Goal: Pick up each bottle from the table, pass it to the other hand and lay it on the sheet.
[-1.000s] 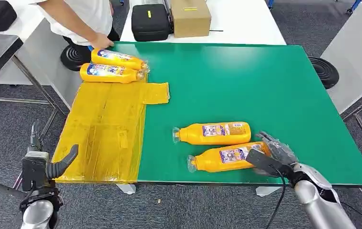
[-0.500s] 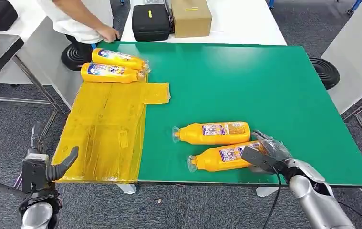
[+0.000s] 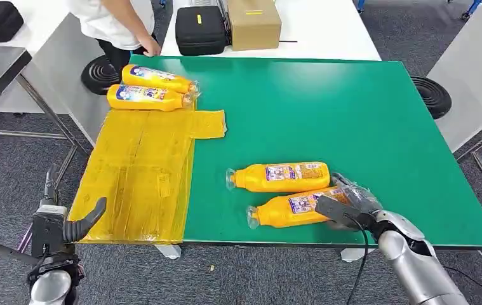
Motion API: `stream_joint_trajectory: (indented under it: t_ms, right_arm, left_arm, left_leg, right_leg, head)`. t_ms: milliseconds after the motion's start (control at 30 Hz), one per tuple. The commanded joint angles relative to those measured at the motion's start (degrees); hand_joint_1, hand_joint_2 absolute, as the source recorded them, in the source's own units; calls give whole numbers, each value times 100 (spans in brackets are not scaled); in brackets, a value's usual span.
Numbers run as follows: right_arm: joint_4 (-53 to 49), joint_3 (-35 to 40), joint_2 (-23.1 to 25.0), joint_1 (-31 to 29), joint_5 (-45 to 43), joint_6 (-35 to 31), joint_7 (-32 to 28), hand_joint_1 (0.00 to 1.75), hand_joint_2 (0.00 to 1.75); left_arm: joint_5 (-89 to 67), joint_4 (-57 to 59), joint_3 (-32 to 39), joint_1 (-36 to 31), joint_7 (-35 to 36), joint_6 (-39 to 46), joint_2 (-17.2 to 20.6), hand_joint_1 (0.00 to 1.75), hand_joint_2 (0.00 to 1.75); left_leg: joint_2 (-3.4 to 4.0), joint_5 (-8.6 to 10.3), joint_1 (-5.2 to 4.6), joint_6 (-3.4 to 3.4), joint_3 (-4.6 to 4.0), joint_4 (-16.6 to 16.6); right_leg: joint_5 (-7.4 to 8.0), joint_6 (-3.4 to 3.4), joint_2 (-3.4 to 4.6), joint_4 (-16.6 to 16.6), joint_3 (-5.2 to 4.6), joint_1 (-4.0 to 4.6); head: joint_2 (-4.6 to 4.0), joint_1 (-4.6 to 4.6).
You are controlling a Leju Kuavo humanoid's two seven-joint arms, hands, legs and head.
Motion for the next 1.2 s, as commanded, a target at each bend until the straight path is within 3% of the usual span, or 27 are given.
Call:
stream_joint_trajectory:
  t_ms: [33,333,400,433,467,500,967,1200]
  right_arm:
    - [501,379,18,-143,24,202,19,3,175]
    - [777,507,18,-534,-61,395,-29,7,175]
    - [793,566,24,-531,-60,369,-31,24,175]
    - [793,568,25,-525,-60,368,-31,140,175]
    - [765,597,10,-529,-69,377,-47,166,175]
    - [758,614,0,-534,-75,383,-52,173,175]
    - [253,577,-279,-130,-181,475,86,175,175]
    - [122,435,-109,-45,-379,366,-171,175,175]
  left_arm:
    - [8,307,-61,-170,76,-46,40,0,175]
    - [-18,220,20,-109,110,-60,37,0,175]
    - [-6,219,44,-82,111,-89,49,0,175]
    - [-5,222,48,-67,112,-90,51,0,175]
    - [6,159,77,-13,108,-85,44,0,175]
    - [11,141,86,2,107,-90,41,0,175]
    - [28,166,73,-14,108,-145,17,0,175]
    - [33,117,72,27,100,-140,2,0,175]
  left_leg:
    - [4,-6,3,-1,24,-6]
    - [8,-8,3,-2,37,-4]
    - [13,-13,2,-2,53,-7]
    - [13,-11,4,-2,48,-6]
    - [10,-7,2,-2,39,-5]
    - [18,-16,3,-2,62,-8]
    - [-6,-8,3,-2,51,-5]
    - [-2,-6,4,-2,45,-4]
  right_leg:
    - [-4,-10,0,-9,24,5]
    - [-4,-11,3,-8,36,5]
    - [-8,-15,6,-10,51,6]
    - [-5,-13,7,-11,47,7]
    - [-2,-10,6,-8,38,5]
    - [-9,-17,10,-12,59,7]
    - [-8,-11,-11,-8,55,6]
    - [-4,-8,-5,-8,48,6]
  head:
    - [0,0]
    - [0,2]
    - [0,2]
    - [0,2]
    - [0,2]
    - [0,0]
    - [0,2]
    - [0,2]
